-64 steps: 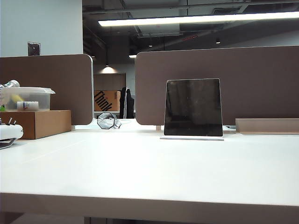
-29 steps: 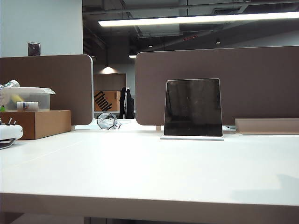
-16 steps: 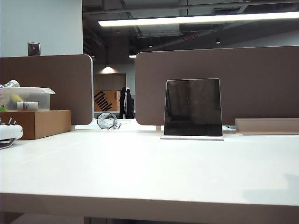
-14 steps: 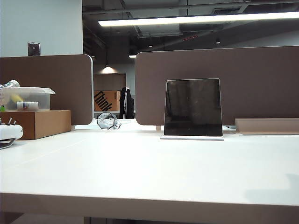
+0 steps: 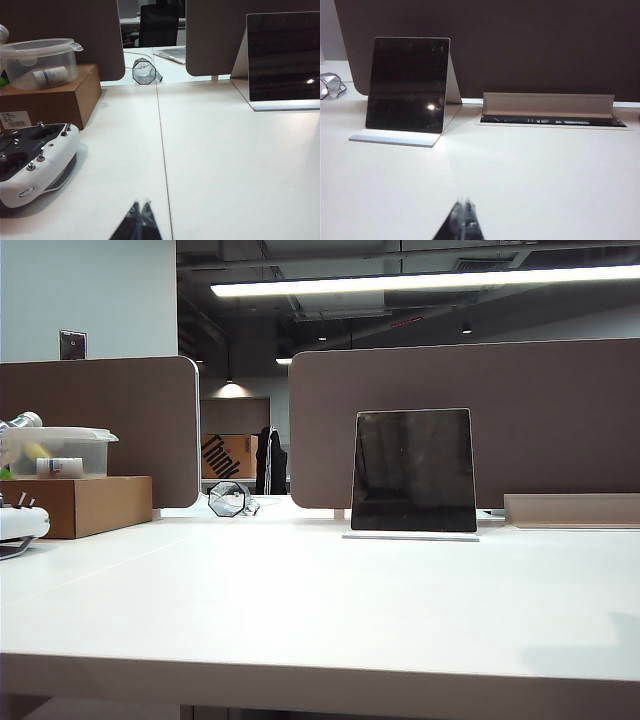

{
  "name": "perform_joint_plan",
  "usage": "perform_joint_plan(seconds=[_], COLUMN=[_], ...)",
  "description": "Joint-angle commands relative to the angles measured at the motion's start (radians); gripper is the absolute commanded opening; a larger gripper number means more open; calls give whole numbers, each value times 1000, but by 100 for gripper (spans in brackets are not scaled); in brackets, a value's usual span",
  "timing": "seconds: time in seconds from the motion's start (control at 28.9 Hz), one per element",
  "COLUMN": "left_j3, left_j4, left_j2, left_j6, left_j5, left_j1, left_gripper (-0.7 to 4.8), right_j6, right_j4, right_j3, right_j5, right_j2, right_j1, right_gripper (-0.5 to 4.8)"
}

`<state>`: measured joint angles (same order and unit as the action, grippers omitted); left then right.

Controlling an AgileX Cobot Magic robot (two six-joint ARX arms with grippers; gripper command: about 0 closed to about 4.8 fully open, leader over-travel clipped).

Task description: Push the center of the mirror on the table forward to move it for a short distance.

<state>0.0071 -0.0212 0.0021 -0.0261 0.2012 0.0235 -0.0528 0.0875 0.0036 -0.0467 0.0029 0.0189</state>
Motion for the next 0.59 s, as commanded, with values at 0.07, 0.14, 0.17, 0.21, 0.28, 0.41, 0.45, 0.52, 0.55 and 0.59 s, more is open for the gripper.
perform_joint_plan(seconds=[0.07, 0.14, 0.17, 0.21, 0.28, 0.41, 0.45, 0.52, 0.55, 0.59], left_j3=[0, 0, 0, 0, 0, 0, 0, 0, 0, 0], left_j4=[-10, -10, -10, -10, -10, -10, -10, -10, -10, -10], left_j2=[1, 1, 1, 1, 1, 1, 1, 1, 1, 1], left_j6=[0, 0, 0, 0, 0, 0, 0, 0, 0, 0], left_j5=[4, 4, 4, 4, 4, 4, 4, 4, 4, 4], left_j1=[0, 0, 0, 0, 0, 0, 0, 0, 0, 0], left_gripper=[-5, -5, -5, -5, -5, -5, -5, -5, -5, -5], right_j6=[0, 0, 0, 0, 0, 0, 0, 0, 0, 0], right_j4=[11, 11, 11, 11, 11, 11, 11, 11, 11, 11], right_j3=[-4, -4, -4, -4, -4, -4, -4, -4, -4, -4], right_j5=[-3, -2, -2, -2, -3, -3, -2, -2, -2, -3], right_j2=[0, 1, 0, 1, 1, 1, 1, 1, 1, 1], right_j1=[0, 0, 0, 0, 0, 0, 0, 0, 0, 0], right_gripper=[-5, -5, -5, -5, -5, -5, -5, -5, -5, -5])
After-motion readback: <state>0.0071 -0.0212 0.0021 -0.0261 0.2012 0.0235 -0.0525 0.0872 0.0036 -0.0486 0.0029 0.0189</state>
